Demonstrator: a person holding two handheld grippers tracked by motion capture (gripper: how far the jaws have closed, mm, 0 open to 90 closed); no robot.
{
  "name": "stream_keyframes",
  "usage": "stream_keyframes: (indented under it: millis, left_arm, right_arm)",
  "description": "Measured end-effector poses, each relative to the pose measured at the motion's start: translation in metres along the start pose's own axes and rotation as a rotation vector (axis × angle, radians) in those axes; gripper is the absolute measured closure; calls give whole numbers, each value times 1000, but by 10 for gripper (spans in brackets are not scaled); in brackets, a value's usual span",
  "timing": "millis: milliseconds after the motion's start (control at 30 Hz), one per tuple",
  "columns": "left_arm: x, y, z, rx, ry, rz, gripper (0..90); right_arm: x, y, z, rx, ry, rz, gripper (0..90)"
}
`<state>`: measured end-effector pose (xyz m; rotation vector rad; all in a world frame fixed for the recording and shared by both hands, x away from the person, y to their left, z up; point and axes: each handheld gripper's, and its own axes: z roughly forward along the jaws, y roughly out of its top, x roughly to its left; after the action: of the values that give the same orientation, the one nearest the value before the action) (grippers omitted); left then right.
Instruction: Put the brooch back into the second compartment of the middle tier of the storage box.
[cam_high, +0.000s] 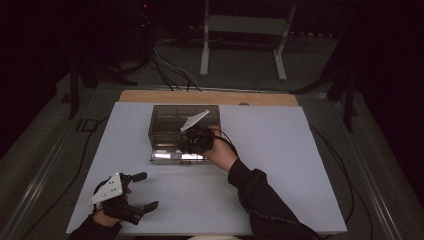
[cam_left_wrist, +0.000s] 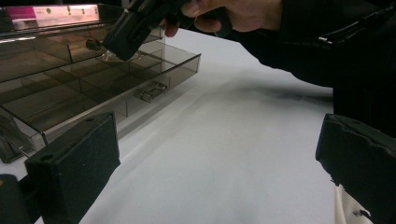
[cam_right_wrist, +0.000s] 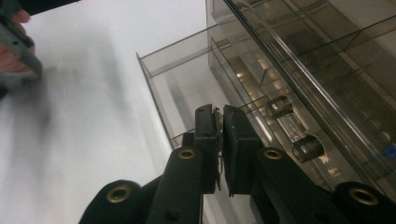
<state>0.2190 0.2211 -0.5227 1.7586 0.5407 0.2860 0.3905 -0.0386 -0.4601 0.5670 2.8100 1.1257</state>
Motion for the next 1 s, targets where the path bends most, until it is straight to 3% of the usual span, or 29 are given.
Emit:
stream_keyframes:
  millis: [233, 267, 600, 1000]
  left_arm:
    - [1, -1, 0, 1, -1, -3, 6]
    - [1, -1, 0, 0, -1, -2, 6]
    - [1, -1, 0, 4, -1, -1, 6]
    - [1, 0, 0, -2, 1, -3, 6]
  right_arm:
    - [-4, -1, 3, 8, -3, 11, 824]
    - [-4, -1, 2, 5, 3, 9, 772]
    - [9, 6, -8, -26, 39, -16, 625]
    - [25, 9, -21, -78, 47, -31, 383]
